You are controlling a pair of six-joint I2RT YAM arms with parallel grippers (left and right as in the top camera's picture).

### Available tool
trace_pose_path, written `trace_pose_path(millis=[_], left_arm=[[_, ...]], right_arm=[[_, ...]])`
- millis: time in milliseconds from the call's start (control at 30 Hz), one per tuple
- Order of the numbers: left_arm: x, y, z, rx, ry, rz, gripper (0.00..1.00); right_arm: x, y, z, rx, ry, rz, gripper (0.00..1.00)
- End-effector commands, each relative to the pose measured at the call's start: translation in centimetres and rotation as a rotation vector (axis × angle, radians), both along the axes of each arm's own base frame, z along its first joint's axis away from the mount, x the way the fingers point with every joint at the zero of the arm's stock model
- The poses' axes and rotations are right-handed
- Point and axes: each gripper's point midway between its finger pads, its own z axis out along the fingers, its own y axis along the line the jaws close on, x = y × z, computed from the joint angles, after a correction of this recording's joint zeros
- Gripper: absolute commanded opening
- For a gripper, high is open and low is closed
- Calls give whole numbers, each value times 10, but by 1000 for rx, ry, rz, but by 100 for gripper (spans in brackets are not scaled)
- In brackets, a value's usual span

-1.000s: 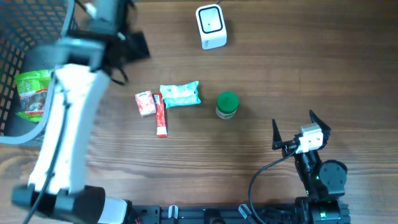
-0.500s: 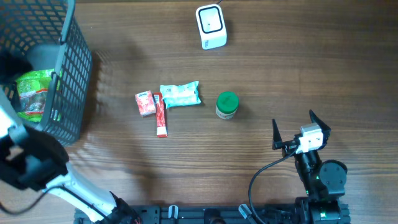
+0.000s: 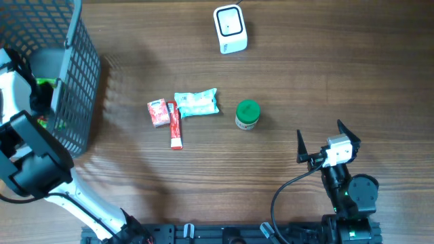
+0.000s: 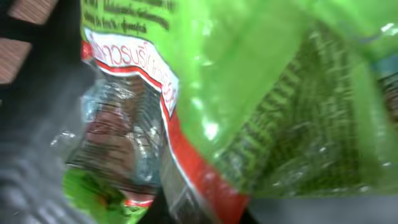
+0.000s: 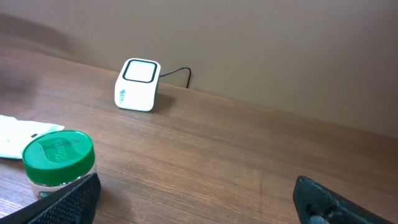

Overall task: Scan the item barcode
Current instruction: 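Lift the green snack bag from the basket and lay it on the items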

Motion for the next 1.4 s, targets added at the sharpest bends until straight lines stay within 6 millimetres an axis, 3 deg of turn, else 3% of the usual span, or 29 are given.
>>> trace_pose_path(millis=[0,100,133,233,267,300,333,400,467,533,600,733,867,900,933,967,1033,1133,1167,1200,1233,1267,1367], left_arm=[[8,-8,24,-47,-39,-14,4],[27,2,160,82,-277,9,4],[25,-1,217,137,-394,39,4],[-8,-22,330,238,-654,111,4],[-20,-37,355,226,-732,128,4],[-31,-70,374,139,-810,85,4],[-36,-92,380,71,-838,52,4],[-48,-157,371,-108,-794,-69,4],[-52,-205,347,-211,-669,-162,4],[-42,-247,320,-260,-576,-280,4],[-32,-276,267,-257,-437,-315,4],[-35,-337,125,-338,-169,-363,4],[-37,-357,28,-355,-104,-342,4],[-40,-358,11,-354,-79,-344,4],[-42,-357,2,-353,-56,-342,10],[-39,-358,0,-352,-60,-348,45],[-29,-361,17,-362,-107,-357,74],[-15,-368,63,-387,-199,-378,84],[-15,-373,71,-412,-215,-386,82],[-17,-380,79,-457,-230,-398,67],[-22,-383,78,-469,-211,-402,31],[-28,-384,73,-461,-178,-420,4],[-41,-383,38,-411,-98,-438,5]], right_arm=[[0,2,2,0,-8,12,100],[0,2,2,0,-8,12,100],[0,2,2,0,-8,12,100],[0,2,2,0,-8,12,100],[0,2,2,0,-8,12,100],[0,2,2,0,-8,12,100],[0,2,2,0,-8,12,100],[0,2,2,0,-8,12,100],[0,2,2,0,-8,12,100],[0,2,2,0,-8,12,100],[0,2,2,0,-8,12,99],[0,2,2,0,-8,12,100],[0,2,2,0,-8,12,100],[0,2,2,0,-8,12,100],[0,2,2,0,-8,12,100],[0,2,2,0,-8,12,100],[0,2,2,0,-8,12,100],[0,2,2,0,-8,12,100],[0,2,2,0,-8,12,100],[0,2,2,0,-8,12,100],[0,2,2,0,-8,12,100],[0,2,2,0,-8,12,100],[0,2,2,0,-8,12,100]])
